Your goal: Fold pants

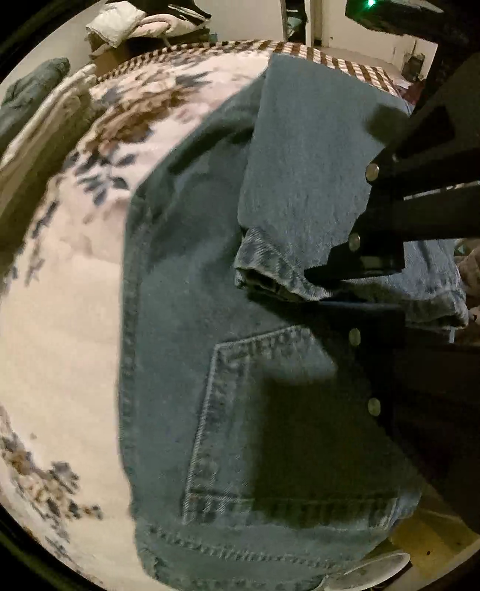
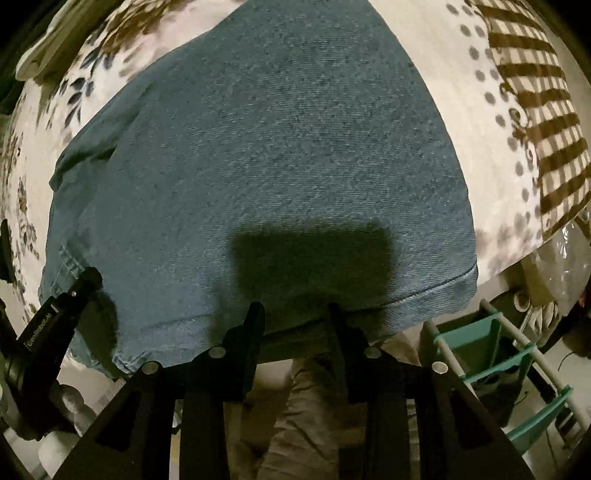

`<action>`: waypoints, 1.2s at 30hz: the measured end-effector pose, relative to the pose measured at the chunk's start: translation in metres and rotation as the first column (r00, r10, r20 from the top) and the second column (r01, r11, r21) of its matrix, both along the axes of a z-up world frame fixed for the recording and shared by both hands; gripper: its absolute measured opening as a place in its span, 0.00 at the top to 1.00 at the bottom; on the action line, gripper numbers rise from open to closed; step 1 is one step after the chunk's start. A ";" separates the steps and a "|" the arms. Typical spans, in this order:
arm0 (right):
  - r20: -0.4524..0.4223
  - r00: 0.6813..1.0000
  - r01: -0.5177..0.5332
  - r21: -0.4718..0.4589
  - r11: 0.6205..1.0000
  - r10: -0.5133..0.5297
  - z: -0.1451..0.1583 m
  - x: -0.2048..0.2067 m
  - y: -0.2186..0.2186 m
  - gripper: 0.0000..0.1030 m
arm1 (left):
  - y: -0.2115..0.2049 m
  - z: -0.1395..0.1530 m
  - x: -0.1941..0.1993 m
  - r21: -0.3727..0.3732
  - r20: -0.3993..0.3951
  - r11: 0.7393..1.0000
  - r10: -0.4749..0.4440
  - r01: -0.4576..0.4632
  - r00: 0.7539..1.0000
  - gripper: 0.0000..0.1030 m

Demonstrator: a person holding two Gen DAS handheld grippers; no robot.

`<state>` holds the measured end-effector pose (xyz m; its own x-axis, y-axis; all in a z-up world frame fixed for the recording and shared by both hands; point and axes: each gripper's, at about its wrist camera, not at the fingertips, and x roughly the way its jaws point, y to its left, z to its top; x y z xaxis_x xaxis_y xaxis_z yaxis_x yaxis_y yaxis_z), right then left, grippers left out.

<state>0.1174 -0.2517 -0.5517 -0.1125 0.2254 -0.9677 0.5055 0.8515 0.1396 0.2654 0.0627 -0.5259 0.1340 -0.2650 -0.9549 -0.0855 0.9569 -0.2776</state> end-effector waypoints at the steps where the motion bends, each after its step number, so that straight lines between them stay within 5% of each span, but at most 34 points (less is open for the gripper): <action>1: 0.002 1.000 -0.004 -0.002 1.000 0.004 0.000 0.001 0.005 0.52 | -0.004 -0.001 -0.012 -0.004 -0.011 1.000 -0.002 0.002 1.000 0.87; 4: 0.024 0.999 -0.043 -0.052 0.998 0.044 0.010 0.008 0.014 0.12 | -0.001 0.006 -0.013 -0.004 -0.031 1.000 0.008 -0.008 0.999 0.73; 5: 0.044 0.995 -0.082 -0.093 0.992 0.087 0.019 0.012 0.021 0.12 | 0.002 0.012 -0.017 -0.005 -0.022 1.000 0.018 -0.018 1.000 0.65; 7: 0.062 0.987 -0.139 -0.157 0.978 0.150 0.031 0.017 0.031 0.12 | 0.012 0.034 -0.031 -0.030 0.004 0.998 0.052 -0.052 0.999 0.25; 11: 0.108 0.964 -0.213 -0.225 0.951 0.241 0.048 0.031 0.058 0.10 | 0.040 0.058 -0.054 -0.047 0.038 0.984 0.173 -0.171 0.984 0.22; 14: 0.144 0.952 -0.236 -0.223 0.946 0.272 0.059 0.041 0.081 0.10 | 0.075 0.051 -0.074 -0.097 0.032 0.934 0.349 -0.344 0.937 0.22; 18: 0.162 0.936 -0.279 -0.200 0.939 0.313 0.058 0.053 0.112 0.09 | 0.142 0.027 -0.106 -0.201 -0.008 0.776 0.609 -0.598 0.793 0.22; 19: 0.158 0.932 -0.295 -0.197 0.935 0.327 0.056 0.056 0.122 0.09 | 0.161 0.015 -0.113 -0.224 -0.028 0.719 0.669 -0.657 0.742 0.22; 22: 0.152 0.924 -0.321 -0.194 0.927 0.351 0.047 0.062 0.147 0.09 | 0.189 -0.013 -0.119 -0.252 -0.069 0.607 0.765 -0.753 0.640 0.24; 24: 0.142 0.920 -0.336 -0.198 0.921 0.366 0.040 0.065 0.158 0.09 | 0.202 -0.033 -0.118 -0.299 -0.113 0.535 0.802 -0.790 0.586 0.24; 27: 0.124 0.920 -0.346 -0.191 0.919 0.372 0.030 0.070 0.164 0.09 | 0.204 -0.041 -0.118 -0.321 -0.134 0.476 0.833 -0.819 0.536 0.24; 29: 0.114 0.919 -0.352 -0.191 0.916 0.377 0.028 0.071 0.169 0.09 | 0.208 -0.033 -0.129 -0.302 -0.104 0.477 0.844 -0.825 0.526 0.48; 30: 0.109 0.919 -0.355 -0.194 0.914 0.380 0.027 0.071 0.171 0.09 | 0.208 -0.025 -0.136 -0.303 -0.082 0.483 0.846 -0.822 0.527 0.70; 34: 0.097 0.916 -0.366 -0.191 0.911 0.389 0.024 0.073 0.172 0.09 | 0.192 0.006 -0.142 -0.346 0.062 0.572 0.805 -0.744 0.590 0.79; 36: 0.093 0.914 -0.372 -0.188 0.909 0.394 0.022 0.074 0.176 0.09 | 0.192 0.002 -0.138 -0.355 0.071 0.583 0.797 -0.731 0.600 0.79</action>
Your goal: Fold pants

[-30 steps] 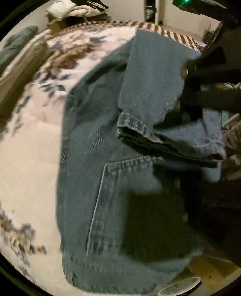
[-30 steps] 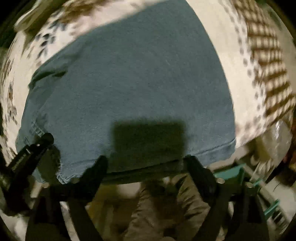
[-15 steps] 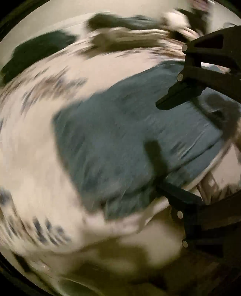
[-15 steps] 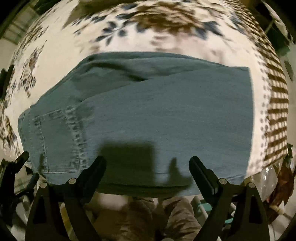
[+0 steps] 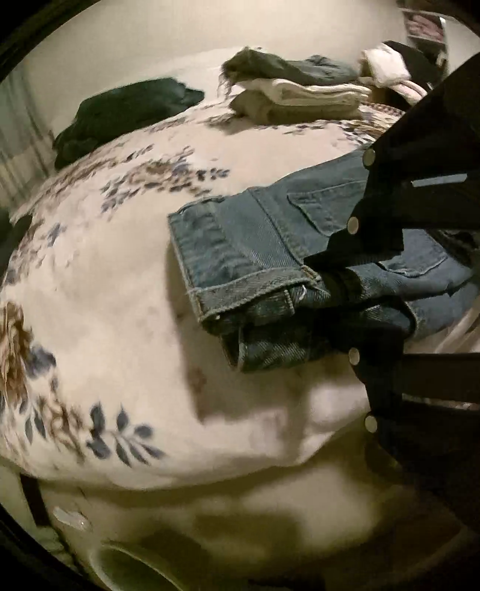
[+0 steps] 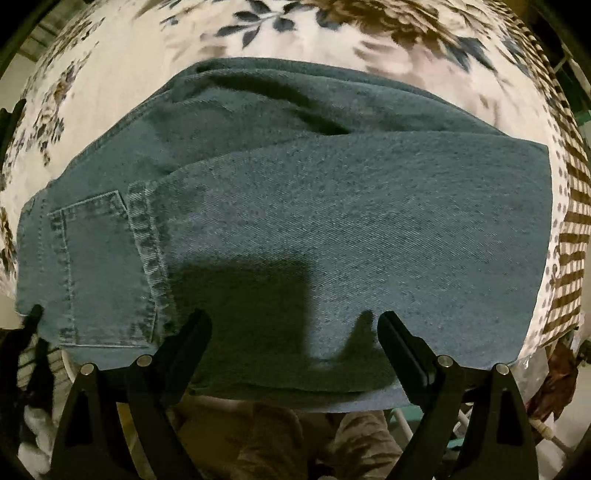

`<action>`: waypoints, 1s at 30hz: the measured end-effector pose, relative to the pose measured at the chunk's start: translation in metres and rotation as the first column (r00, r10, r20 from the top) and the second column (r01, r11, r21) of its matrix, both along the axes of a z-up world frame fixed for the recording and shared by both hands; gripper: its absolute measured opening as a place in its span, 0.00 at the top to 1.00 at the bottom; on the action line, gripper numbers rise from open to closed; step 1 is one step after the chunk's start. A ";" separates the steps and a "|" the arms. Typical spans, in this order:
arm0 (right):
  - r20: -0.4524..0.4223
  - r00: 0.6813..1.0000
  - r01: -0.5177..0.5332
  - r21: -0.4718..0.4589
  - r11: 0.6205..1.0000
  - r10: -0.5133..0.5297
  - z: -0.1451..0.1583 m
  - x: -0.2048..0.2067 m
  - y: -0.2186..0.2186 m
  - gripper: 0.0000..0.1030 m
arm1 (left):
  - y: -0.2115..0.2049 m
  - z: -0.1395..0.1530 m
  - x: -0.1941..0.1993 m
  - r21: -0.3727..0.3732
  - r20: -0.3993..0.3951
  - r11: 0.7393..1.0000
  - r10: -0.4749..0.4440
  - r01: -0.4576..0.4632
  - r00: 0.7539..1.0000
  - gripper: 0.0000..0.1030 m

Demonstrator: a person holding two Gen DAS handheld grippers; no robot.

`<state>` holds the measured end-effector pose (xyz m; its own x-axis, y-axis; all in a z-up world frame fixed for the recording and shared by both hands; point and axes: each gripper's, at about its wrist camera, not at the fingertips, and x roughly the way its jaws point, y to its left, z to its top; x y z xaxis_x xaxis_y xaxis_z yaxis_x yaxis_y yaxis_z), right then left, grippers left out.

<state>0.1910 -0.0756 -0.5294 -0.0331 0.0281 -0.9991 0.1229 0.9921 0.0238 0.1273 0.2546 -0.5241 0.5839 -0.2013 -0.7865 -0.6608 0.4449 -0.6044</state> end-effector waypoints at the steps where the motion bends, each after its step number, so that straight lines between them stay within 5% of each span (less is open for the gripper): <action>1: -0.004 1.000 0.001 0.006 1.000 -0.001 -0.002 0.000 0.002 0.09 | 0.002 -0.007 0.003 -0.025 -0.004 1.000 0.012 -0.012 1.000 0.74; 3: -0.008 1.000 0.006 0.020 1.000 -0.006 -0.012 -0.010 -0.004 0.09 | 0.014 -0.033 0.002 -0.136 -0.001 0.988 0.076 -0.075 0.997 0.59; 6: -0.011 1.000 0.004 0.032 0.999 -0.004 -0.017 -0.021 -0.007 0.09 | 0.023 -0.055 -0.001 -0.233 0.029 0.961 0.162 -0.151 0.986 0.53; 10: -0.013 1.000 -0.011 0.052 0.999 0.012 -0.028 -0.020 -0.021 0.09 | 0.016 -0.043 0.004 -0.154 0.012 0.979 0.139 -0.135 0.990 0.54; 11: -0.017 1.000 -0.011 0.052 0.999 0.012 -0.030 -0.020 -0.024 0.09 | 0.012 -0.039 0.011 -0.124 -0.006 0.983 0.135 -0.134 0.991 0.57; 13: -0.024 1.000 0.001 0.061 0.998 0.001 -0.034 -0.020 -0.029 0.09 | 0.009 -0.029 0.014 -0.064 -0.012 0.993 0.102 -0.103 0.995 0.80; 15: -0.024 1.000 0.019 0.071 0.997 -0.017 -0.035 -0.021 -0.034 0.09 | 0.005 -0.014 0.011 -0.020 0.012 0.997 0.073 -0.072 0.997 0.83; 20: 0.014 0.999 0.036 0.077 0.996 -0.038 -0.029 -0.030 -0.054 0.09 | -0.033 0.064 0.016 0.133 0.133 0.987 -0.103 0.086 0.986 0.85; 24: 0.053 0.995 0.082 0.092 0.992 -0.087 -0.016 -0.041 -0.082 0.09 | -0.093 0.124 0.027 0.265 0.193 0.932 -0.302 0.247 0.934 0.86; 30: 0.144 0.969 0.190 0.072 0.979 -0.198 0.006 -0.067 -0.146 0.10 | -0.214 0.157 0.037 0.433 0.173 0.762 -0.594 0.481 0.786 0.87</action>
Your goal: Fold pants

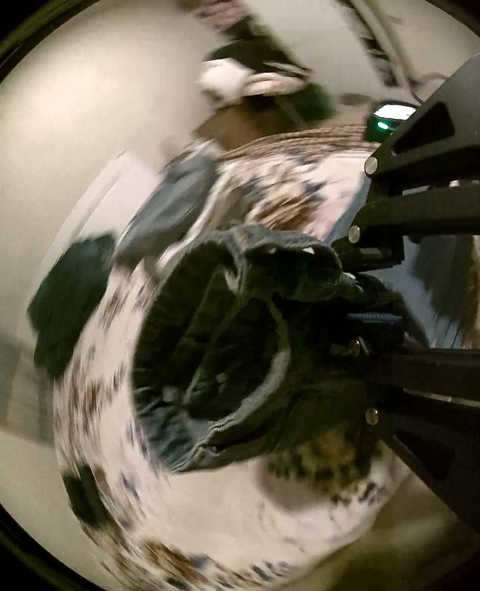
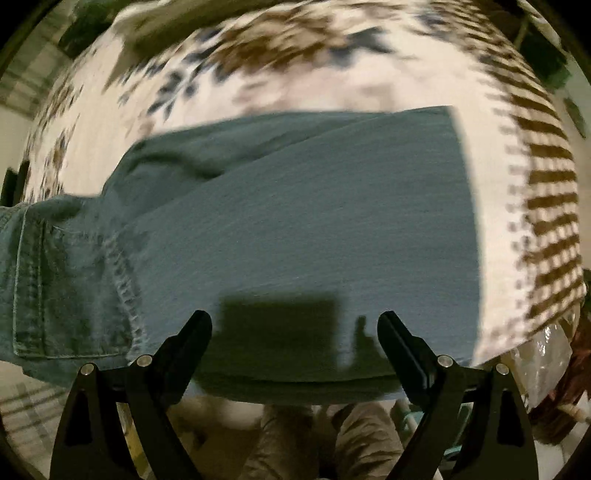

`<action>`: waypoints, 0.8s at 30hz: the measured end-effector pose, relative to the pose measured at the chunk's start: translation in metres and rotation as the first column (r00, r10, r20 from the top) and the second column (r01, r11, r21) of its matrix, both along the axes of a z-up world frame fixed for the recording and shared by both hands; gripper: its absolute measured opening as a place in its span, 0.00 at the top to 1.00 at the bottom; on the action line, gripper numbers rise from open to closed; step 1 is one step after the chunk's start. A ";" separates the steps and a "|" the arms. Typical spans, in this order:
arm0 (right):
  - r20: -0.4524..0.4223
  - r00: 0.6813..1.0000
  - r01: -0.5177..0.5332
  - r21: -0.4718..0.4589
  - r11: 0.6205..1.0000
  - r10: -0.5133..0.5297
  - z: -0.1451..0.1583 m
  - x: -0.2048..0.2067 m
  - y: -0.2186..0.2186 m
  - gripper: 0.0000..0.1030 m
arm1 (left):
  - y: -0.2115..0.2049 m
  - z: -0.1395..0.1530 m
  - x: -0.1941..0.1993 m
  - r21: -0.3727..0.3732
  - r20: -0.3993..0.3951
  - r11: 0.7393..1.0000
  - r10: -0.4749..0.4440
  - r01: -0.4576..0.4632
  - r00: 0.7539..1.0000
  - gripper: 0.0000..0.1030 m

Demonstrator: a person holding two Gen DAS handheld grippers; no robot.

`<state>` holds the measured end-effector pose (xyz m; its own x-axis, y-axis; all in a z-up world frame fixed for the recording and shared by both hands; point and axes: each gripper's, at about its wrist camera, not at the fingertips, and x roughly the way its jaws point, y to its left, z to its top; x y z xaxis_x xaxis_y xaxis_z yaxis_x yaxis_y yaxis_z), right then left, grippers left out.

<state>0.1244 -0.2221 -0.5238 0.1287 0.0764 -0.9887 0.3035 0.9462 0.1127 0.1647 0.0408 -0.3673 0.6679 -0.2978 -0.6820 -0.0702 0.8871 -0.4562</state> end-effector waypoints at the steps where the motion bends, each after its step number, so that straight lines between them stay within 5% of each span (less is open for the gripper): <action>1: 0.015 0.999 0.029 -0.005 1.000 -0.029 0.005 -0.010 -0.014 0.10 | -0.022 -0.003 0.001 0.027 -0.001 0.998 -0.052 0.052 0.999 0.87; 5: 0.010 0.996 0.093 -0.027 0.995 -0.093 0.003 -0.030 -0.064 0.10 | -0.092 -0.031 0.002 0.143 -0.067 0.969 -0.193 0.201 0.979 0.87; 7: 0.003 0.994 0.113 -0.043 0.993 -0.113 0.001 -0.038 -0.092 0.09 | -0.127 -0.056 0.004 0.217 -0.128 0.933 -0.264 0.287 0.956 0.87; 12: -0.005 0.993 0.122 -0.048 0.991 -0.122 -0.006 -0.054 -0.131 0.09 | -0.162 -0.106 0.014 0.306 -0.297 0.865 -0.311 0.398 0.903 0.85; 13: -0.003 0.993 0.121 -0.030 0.992 -0.121 -0.006 -0.056 -0.137 0.09 | -0.164 -0.109 0.016 0.309 -0.330 0.858 -0.308 0.411 0.892 0.78; 17: 0.025 0.995 0.098 0.037 0.995 -0.099 -0.006 -0.044 -0.145 0.09 | -0.159 -0.095 0.019 0.221 -0.401 0.875 -0.320 0.430 0.858 0.62; 19: 0.038 0.994 0.095 0.076 0.993 -0.098 0.000 -0.041 -0.150 0.09 | -0.151 -0.079 0.018 0.135 -0.422 0.898 -0.331 0.420 0.844 0.34; 21: 0.060 0.993 0.095 0.136 0.986 -0.104 0.010 -0.033 -0.152 0.08 | -0.147 -0.063 0.011 0.113 -0.415 0.907 -0.327 0.405 0.849 0.21; 24: 0.083 0.992 0.081 0.195 0.978 -0.099 0.021 -0.022 -0.154 0.08 | -0.137 -0.045 0.004 0.107 -0.434 0.919 -0.300 0.380 0.850 0.16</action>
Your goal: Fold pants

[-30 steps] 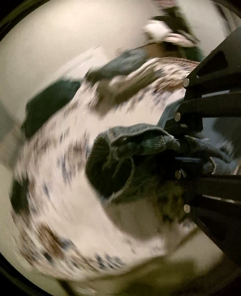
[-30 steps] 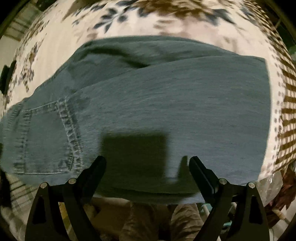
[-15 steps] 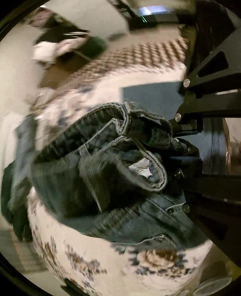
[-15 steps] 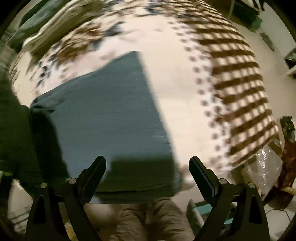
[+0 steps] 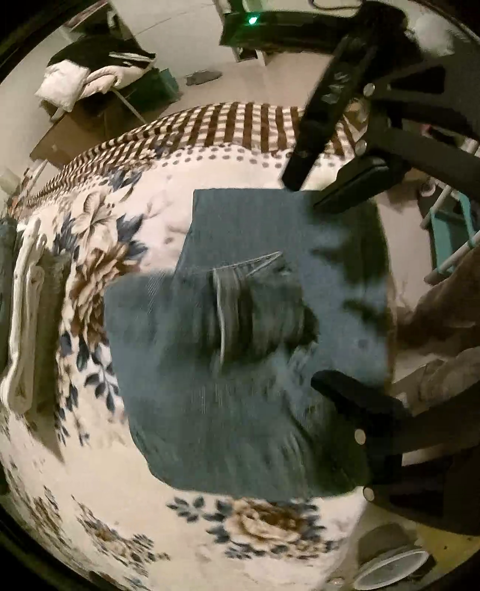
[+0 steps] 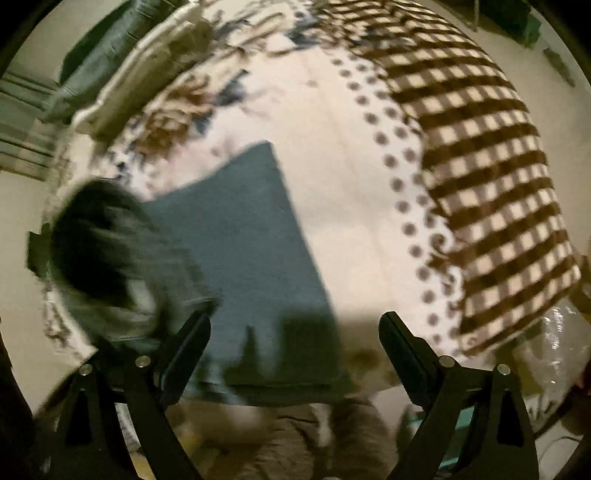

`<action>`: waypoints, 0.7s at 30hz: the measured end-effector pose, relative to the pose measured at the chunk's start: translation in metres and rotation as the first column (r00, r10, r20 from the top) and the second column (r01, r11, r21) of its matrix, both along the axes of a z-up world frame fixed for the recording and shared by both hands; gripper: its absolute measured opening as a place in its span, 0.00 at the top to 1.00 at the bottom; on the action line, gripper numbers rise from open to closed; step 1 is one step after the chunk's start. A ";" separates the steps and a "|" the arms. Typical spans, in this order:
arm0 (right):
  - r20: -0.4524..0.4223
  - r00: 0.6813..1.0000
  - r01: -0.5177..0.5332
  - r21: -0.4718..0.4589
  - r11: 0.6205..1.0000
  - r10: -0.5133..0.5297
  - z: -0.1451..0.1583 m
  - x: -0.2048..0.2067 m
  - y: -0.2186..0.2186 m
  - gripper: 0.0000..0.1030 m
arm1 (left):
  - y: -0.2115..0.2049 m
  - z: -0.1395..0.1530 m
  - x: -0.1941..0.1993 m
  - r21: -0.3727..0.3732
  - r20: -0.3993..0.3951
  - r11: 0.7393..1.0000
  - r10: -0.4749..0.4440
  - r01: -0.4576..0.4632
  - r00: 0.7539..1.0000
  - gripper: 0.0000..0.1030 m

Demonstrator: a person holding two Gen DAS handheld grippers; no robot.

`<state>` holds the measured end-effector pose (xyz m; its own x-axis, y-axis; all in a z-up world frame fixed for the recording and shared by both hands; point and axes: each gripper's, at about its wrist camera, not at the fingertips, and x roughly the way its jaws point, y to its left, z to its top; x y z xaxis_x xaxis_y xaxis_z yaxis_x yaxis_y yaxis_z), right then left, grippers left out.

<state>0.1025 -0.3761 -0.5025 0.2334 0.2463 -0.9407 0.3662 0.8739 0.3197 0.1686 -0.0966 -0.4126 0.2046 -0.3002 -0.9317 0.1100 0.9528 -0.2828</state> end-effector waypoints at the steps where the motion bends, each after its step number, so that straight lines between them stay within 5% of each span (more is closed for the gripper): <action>1: 0.009 1.000 -0.004 0.016 1.000 0.004 0.006 0.005 0.006 0.08 | 0.003 0.005 -0.002 0.018 -0.003 1.000 0.013 -0.013 1.000 0.16; 7: 0.080 0.991 -0.115 0.109 0.987 0.107 0.016 0.043 0.037 0.08 | 0.034 0.007 0.000 0.103 0.005 0.990 0.094 -0.094 0.996 0.16; 11: 0.075 0.980 -0.195 0.155 0.969 0.185 -0.005 0.075 0.077 0.06 | 0.060 -0.003 0.011 0.159 0.013 0.975 0.153 -0.153 0.988 0.16; 16: 0.015 0.982 -0.183 0.283 0.942 0.186 -0.051 0.106 0.094 0.03 | 0.101 -0.015 0.022 0.184 -0.001 0.949 0.260 -0.256 0.966 0.16; 21: 0.016 0.985 -0.166 0.381 0.909 0.173 -0.056 0.106 0.094 0.09 | 0.136 -0.024 0.028 0.179 -0.026 0.921 0.355 -0.345 0.935 0.16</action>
<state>0.2087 -0.2823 -0.5584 0.1405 0.6202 -0.7718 0.2315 0.7373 0.6347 0.1966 0.0394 -0.4365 0.2131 -0.0560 -0.9754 -0.2507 0.9618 -0.1100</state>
